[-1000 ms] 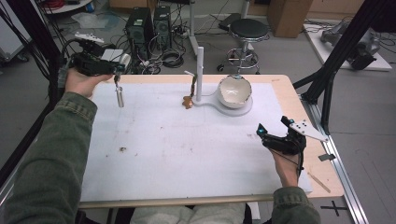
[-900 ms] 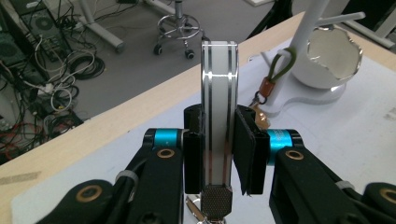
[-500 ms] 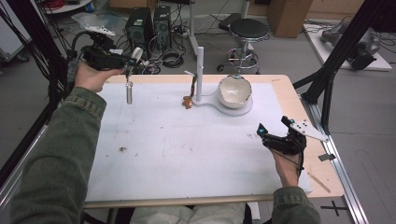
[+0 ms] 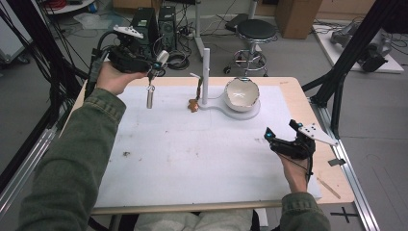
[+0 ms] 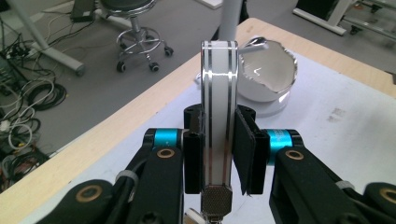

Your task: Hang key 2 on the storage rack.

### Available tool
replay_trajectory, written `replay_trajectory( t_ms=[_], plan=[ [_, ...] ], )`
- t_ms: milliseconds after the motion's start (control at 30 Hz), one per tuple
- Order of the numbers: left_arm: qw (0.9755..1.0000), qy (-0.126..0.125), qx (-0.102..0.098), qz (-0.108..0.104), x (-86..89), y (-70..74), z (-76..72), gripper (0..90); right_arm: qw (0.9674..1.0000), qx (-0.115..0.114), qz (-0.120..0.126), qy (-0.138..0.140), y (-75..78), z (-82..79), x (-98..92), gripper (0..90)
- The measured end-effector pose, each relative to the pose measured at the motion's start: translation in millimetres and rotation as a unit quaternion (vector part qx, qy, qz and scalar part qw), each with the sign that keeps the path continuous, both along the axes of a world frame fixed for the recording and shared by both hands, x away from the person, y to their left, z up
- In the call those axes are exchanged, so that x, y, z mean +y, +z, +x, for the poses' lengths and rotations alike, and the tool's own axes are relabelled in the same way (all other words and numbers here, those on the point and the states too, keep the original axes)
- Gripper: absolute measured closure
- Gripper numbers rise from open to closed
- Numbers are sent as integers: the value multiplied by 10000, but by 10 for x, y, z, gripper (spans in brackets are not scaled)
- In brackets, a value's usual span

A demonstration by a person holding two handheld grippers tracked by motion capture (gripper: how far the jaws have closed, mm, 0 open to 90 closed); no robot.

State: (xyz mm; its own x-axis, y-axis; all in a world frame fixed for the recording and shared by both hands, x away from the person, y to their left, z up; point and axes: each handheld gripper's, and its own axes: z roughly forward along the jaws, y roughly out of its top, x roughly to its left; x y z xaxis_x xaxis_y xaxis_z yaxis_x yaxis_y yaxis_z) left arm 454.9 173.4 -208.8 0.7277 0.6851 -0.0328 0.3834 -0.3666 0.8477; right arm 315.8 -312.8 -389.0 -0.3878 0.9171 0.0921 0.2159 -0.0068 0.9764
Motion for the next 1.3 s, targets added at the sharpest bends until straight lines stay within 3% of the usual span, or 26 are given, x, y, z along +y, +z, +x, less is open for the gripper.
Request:
replay_trajectory(
  t_ms=[200,300,633,867,1300],
  plan=[
    [9999,-151,3,-49,-151,43,10,745,10000,0,3,11,1,-1,-1,5],
    [9995,-258,19,-203,-264,72,24,745,10000,10,19,23,0,1,-2,5],
    [9988,-448,-37,-183,-520,130,27,745,10000,6,21,23,0,0,-2,5],
    [9972,-669,-83,-322,-729,225,32,745,10000,11,13,23,-1,1,-3,5],
    [9957,-810,-185,-411,-1058,300,146,745,10000,-7,21,1,0,-5,-12,5]
  ],
)
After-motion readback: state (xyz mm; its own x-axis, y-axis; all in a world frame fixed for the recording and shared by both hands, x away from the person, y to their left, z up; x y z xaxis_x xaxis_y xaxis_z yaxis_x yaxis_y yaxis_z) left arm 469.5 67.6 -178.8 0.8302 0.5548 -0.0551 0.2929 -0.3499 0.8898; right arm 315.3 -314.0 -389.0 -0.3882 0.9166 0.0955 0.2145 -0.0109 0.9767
